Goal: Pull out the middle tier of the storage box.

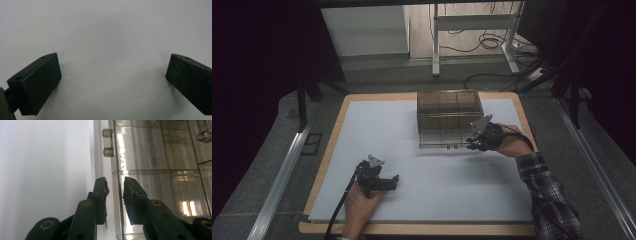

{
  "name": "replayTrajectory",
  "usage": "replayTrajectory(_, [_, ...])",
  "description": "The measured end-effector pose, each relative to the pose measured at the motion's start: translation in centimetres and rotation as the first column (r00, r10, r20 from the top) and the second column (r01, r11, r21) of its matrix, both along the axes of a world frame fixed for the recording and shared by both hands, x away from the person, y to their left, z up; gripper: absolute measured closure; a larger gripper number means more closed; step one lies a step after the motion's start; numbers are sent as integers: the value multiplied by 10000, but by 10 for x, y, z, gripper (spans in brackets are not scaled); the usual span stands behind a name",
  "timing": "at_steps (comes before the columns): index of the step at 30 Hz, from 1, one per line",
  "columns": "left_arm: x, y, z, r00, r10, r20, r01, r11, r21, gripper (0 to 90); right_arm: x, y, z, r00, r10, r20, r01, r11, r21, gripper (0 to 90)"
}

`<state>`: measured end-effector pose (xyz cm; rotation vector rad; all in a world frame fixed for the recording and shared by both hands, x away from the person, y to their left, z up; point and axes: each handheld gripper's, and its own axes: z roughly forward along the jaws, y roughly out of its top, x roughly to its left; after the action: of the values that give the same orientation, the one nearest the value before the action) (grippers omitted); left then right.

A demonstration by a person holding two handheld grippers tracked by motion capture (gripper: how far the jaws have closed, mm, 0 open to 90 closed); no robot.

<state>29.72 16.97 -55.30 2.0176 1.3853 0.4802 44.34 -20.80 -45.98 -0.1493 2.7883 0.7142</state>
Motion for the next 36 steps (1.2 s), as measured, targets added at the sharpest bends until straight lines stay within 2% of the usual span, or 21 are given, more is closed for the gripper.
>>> replayTrajectory(9, [0,0,0,10000,1,1,-1,10000,0,0,-11,-2,3,9993,-348,151,341,9985,426,682])
replayTrajectory(17, [0,0,0,10000,1,-3,-1,10000,-2,0,-21,-5,3,9969,-765,210,747,9943,756,606])
replayTrajectory(25, [0,0,0,10000,0,-5,0,10000,4,0,-34,-12,8,9885,-1508,96,1478,9782,1460,457])
replayTrajectory(36, [0,0,0,10000,-21,6,21,10000,25,0,-50,-19,5,9734,-2286,-152,2277,9579,1751,335])
